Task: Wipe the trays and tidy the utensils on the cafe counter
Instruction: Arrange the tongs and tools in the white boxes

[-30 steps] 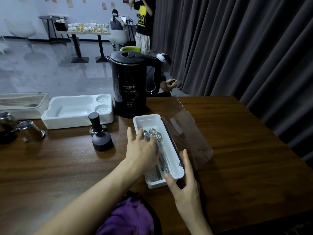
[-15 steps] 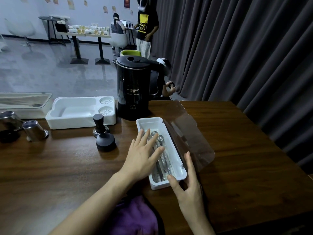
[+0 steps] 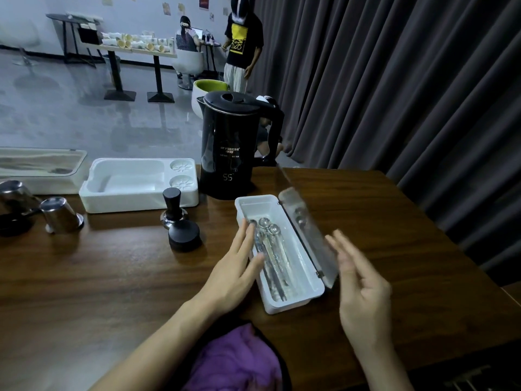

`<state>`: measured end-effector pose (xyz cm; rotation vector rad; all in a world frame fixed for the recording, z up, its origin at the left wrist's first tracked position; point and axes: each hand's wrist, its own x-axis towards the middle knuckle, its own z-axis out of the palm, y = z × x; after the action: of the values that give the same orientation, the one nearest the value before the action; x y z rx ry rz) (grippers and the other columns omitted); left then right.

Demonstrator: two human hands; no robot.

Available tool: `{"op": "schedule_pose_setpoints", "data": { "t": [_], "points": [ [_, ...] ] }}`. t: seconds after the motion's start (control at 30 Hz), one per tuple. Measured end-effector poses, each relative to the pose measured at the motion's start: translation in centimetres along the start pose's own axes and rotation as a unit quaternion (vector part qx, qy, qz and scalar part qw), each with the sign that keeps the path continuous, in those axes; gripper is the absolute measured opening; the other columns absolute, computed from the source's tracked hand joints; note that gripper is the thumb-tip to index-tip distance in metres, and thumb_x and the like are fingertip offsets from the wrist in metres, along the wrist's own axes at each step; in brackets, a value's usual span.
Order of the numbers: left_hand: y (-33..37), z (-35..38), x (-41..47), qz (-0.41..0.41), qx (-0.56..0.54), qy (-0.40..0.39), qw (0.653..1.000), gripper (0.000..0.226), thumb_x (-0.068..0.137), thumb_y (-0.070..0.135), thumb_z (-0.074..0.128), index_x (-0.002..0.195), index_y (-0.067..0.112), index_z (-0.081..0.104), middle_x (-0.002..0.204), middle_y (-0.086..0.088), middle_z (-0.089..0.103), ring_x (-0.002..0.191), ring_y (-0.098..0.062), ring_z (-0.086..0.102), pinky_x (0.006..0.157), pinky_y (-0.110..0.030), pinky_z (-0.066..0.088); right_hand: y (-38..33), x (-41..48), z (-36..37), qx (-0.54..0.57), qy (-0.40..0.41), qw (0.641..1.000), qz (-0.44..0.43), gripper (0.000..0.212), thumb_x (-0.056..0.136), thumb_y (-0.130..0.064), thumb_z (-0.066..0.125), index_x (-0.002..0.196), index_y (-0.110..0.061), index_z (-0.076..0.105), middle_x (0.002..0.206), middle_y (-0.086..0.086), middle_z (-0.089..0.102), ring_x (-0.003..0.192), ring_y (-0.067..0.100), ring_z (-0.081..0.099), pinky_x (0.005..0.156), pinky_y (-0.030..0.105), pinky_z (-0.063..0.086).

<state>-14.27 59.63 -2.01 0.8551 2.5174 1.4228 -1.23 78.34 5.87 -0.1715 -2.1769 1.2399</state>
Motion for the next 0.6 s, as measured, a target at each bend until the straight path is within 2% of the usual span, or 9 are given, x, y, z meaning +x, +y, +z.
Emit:
{"op": "schedule_pose_setpoints", "data": {
  "t": [0.1,0.17,0.27,0.33,0.47,0.53,0.6],
  "points": [
    [-1.6,0.0,0.3,0.007,-0.065,0.073,0.995,0.056,0.110,0.031,0.037,0.162,0.027,0.018,0.167,0.023,0.011,0.151,0.009,0.011,0.127,-0.028,0.015,0.3,-1.2,1.9,-0.064,-0.068,0.995,-0.023,0.036,0.101,-0.016,0.054,0.128,-0.038,0.062,0.123,-0.029,0.065,0.119,-0.009,0.058,0.097,0.016,0.050],
    [-2.2,-0.4,0.8,-0.038,-0.099,0.128,0.986,0.053,0.110,0.023,0.040,0.161,0.026,0.023,0.164,0.019,0.020,0.150,0.006,0.018,0.127,-0.033,0.019,1.1,-2.3,3.3,-0.107,-0.124,0.986,-0.009,0.034,0.101,-0.024,0.055,0.132,-0.039,0.060,0.133,-0.031,0.057,0.127,-0.012,0.049,0.104,0.022,0.048],
    [-1.8,-1.6,2.3,-0.040,-0.105,0.134,0.985,0.053,0.110,0.032,0.039,0.161,0.031,0.023,0.168,0.015,0.016,0.151,0.006,0.013,0.126,-0.032,0.019,2.6,-3.8,4.7,-0.200,-0.148,0.969,0.000,0.041,0.099,-0.055,0.047,0.135,-0.040,0.060,0.144,-0.032,0.043,0.138,-0.014,0.031,0.114,0.023,0.033],
    [-1.2,-2.2,3.7,-0.034,-0.069,0.105,0.991,0.054,0.108,0.044,0.039,0.160,0.039,0.025,0.170,0.015,0.007,0.150,0.005,0.009,0.121,-0.028,0.016,3.0,-4.1,5.1,-0.230,-0.135,0.964,-0.021,0.044,0.094,-0.060,0.049,0.129,-0.039,0.065,0.141,-0.029,0.048,0.138,-0.010,0.034,0.113,0.025,0.031],
    [-1.2,-2.8,6.3,-0.072,-0.029,0.068,0.995,0.056,0.103,0.053,0.048,0.156,0.045,0.032,0.171,0.009,0.002,0.154,-0.012,0.015,0.122,-0.036,0.021,3.5,-3.5,4.5,-0.215,-0.118,0.969,-0.038,0.023,0.091,-0.039,0.065,0.113,-0.034,0.071,0.134,-0.024,0.056,0.134,-0.007,0.042,0.115,0.033,0.036],
    [-1.8,-3.0,6.5,-0.073,-0.042,0.053,0.995,0.058,0.101,0.051,0.053,0.155,0.041,0.035,0.169,0.010,0.017,0.150,-0.008,0.022,0.125,-0.042,0.024,4.3,-3.1,3.5,-0.208,-0.121,0.970,-0.035,0.017,0.093,-0.030,0.065,0.109,-0.034,0.071,0.137,-0.022,0.056,0.140,-0.005,0.036,0.122,0.041,0.024],
    [-2.0,-2.7,5.8,-0.053,-0.074,0.066,0.994,0.061,0.098,0.046,0.060,0.154,0.037,0.037,0.159,0.014,0.035,0.142,-0.001,0.032,0.121,-0.040,0.032,5.4,-3.1,2.4,-0.203,-0.102,0.974,0.002,0.019,0.097,-0.024,0.064,0.107,-0.038,0.071,0.148,-0.019,0.047,0.150,0.000,0.020,0.124,0.041,0.014]
  ]
}}
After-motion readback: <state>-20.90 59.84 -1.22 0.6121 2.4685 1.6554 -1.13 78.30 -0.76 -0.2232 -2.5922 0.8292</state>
